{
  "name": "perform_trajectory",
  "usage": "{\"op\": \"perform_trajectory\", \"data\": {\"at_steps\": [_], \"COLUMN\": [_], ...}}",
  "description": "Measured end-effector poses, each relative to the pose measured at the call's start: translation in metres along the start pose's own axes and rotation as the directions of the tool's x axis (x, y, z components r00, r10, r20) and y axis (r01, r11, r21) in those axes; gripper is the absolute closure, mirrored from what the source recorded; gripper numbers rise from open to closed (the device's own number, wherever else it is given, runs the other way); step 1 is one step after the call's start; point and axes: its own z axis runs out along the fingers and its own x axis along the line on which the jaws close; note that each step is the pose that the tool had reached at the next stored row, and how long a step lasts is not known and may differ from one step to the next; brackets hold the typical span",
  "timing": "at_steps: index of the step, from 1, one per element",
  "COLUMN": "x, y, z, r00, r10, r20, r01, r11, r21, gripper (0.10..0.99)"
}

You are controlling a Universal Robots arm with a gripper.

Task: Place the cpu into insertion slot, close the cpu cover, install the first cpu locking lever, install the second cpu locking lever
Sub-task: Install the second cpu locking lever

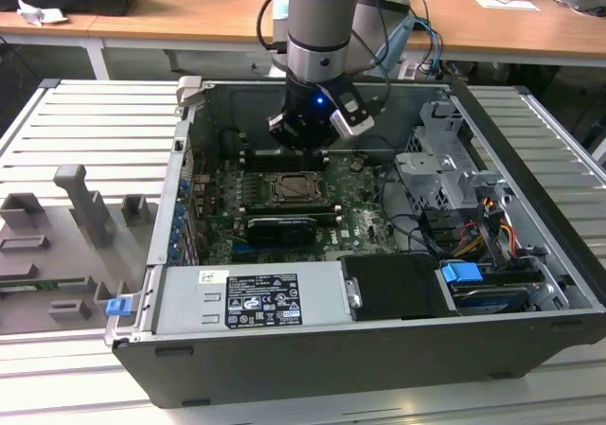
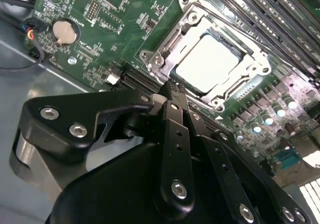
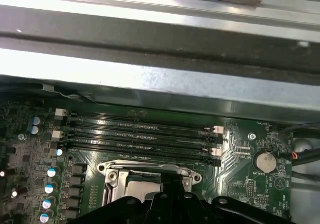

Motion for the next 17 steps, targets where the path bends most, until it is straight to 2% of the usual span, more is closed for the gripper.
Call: {"op": "perform_trajectory", "data": {"at_steps": [3, 8, 10, 12, 15, 17], "x": [0.0001, 0.0009, 0.0009, 0.0007, 0.0004, 0.0004], "y": [-0.0008, -0.0080, -0.0081, -0.0078, -0.0067, -0.0067], "z": [-0.0003, -0.0005, -0.0011, -0.0048, -0.0154, -0.0168], "r00": [1.0000, 1.0000, 1.0000, 1.0000, 1.0000, 1.0000], "r10": [0.000, 0.000, 0.000, 0.000, 0.000, 0.000], "r20": [0.0000, 0.0000, -0.0001, -0.0001, 0.0000, 0.0001], "r01": [0.000, 0.000, 0.000, 0.000, 0.000, 0.000], "r11": [1.0000, 1.0000, 1.0000, 1.0000, 1.0000, 1.0000], "r21": [0.001, 0.001, 0.001, 0.001, 0.001, 0.000], "gripper": [0.980, 0.980, 0.980, 0.980, 0.980, 0.980]}}
